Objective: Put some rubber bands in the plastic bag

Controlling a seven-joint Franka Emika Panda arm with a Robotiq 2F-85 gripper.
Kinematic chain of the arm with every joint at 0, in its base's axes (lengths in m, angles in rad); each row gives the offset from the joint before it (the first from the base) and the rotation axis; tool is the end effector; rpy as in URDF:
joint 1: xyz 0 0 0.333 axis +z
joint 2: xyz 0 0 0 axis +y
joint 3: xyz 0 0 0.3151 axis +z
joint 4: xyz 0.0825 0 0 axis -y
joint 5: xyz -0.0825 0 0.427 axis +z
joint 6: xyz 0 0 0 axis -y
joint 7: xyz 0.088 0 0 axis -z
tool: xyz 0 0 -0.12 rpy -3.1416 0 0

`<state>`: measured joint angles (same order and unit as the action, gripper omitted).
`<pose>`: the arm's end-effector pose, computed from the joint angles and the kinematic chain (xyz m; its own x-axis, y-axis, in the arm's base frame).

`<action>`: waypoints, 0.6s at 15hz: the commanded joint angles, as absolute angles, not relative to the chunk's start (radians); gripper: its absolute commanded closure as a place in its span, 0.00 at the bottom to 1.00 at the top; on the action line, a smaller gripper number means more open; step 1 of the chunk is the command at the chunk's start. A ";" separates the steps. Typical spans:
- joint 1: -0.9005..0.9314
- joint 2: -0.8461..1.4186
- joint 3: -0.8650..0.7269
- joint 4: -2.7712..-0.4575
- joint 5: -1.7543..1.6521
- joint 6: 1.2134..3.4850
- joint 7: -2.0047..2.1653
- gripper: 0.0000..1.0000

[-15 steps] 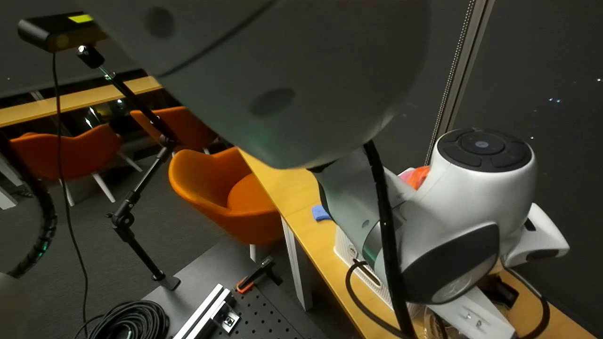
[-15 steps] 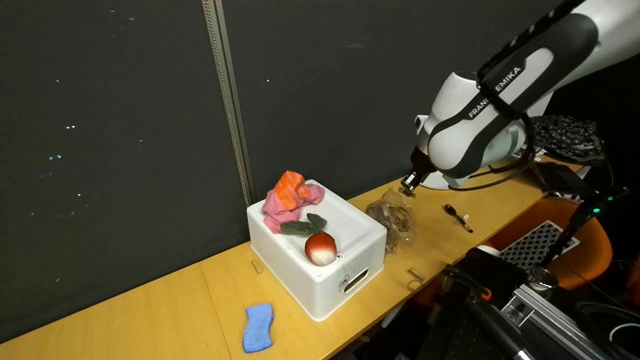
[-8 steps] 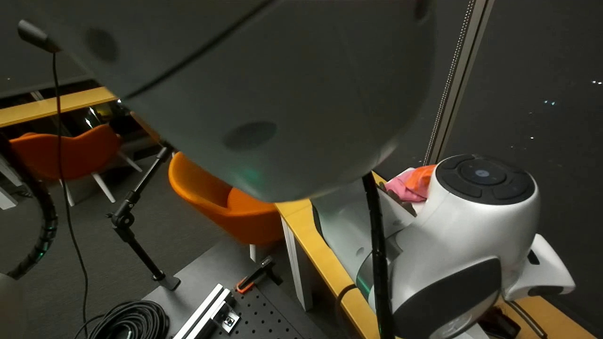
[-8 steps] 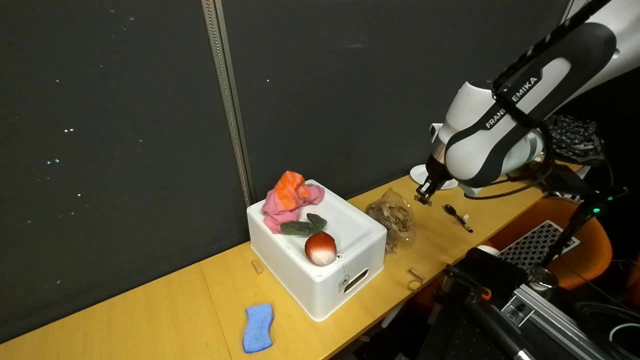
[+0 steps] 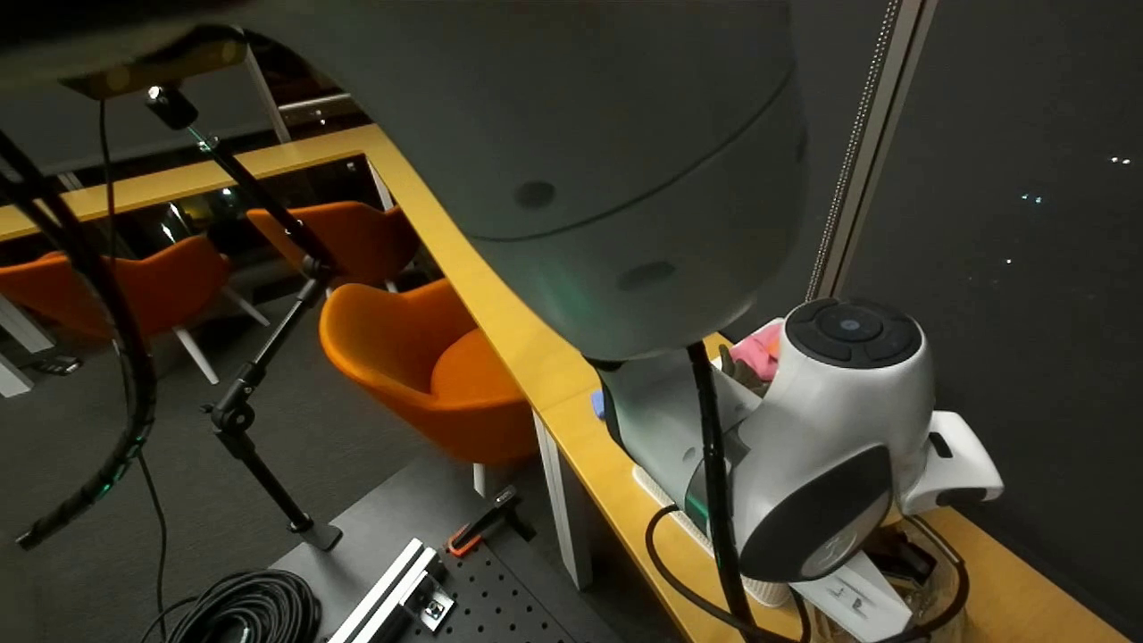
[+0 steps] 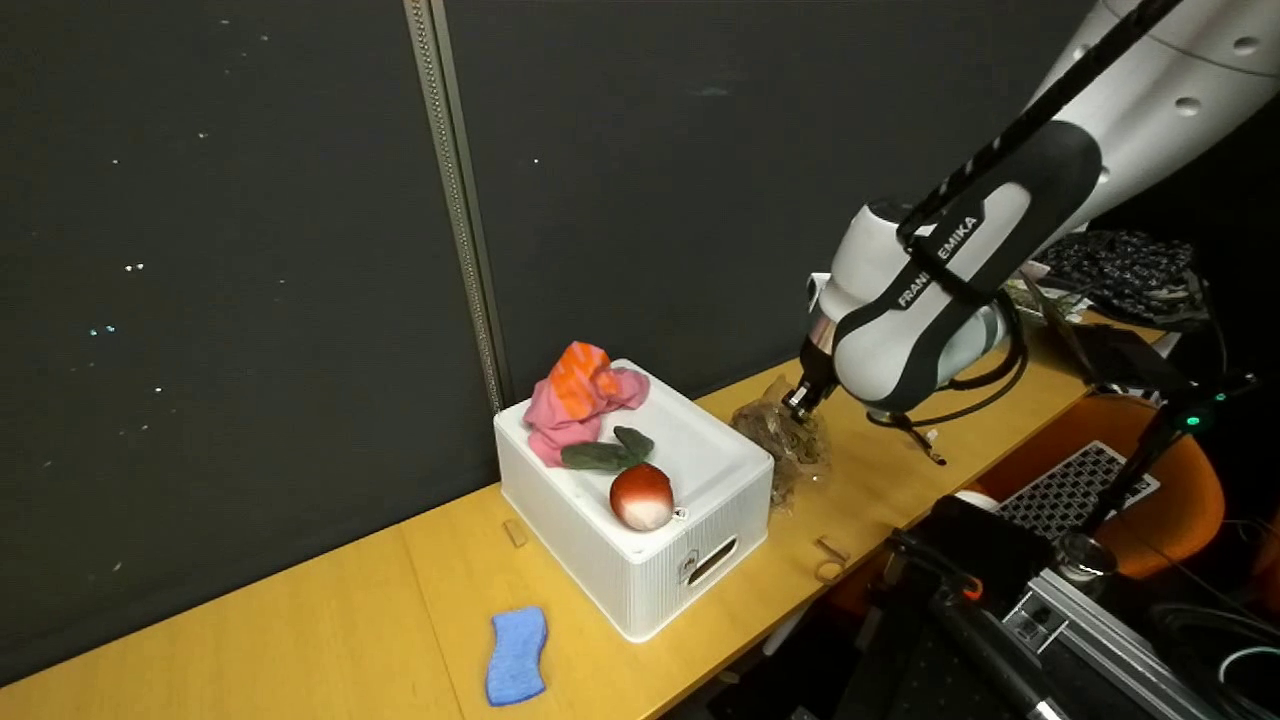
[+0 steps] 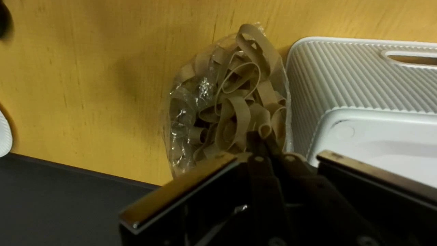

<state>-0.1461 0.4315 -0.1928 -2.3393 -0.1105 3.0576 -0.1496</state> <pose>0.5267 -0.1836 0.1301 0.9661 -0.0286 0.2567 -0.0717 -0.9845 0.1603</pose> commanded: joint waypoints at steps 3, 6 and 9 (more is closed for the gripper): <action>-0.128 0.539 -0.222 -2.239 -0.117 3.084 -0.108 0.99; -0.128 0.553 -0.229 -2.221 -0.118 3.080 -0.102 0.72; -0.132 0.544 -0.226 -2.223 -0.115 3.067 -0.101 0.59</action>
<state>-0.1447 0.5452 -0.2124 -2.2303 -0.1104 3.0615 -0.1183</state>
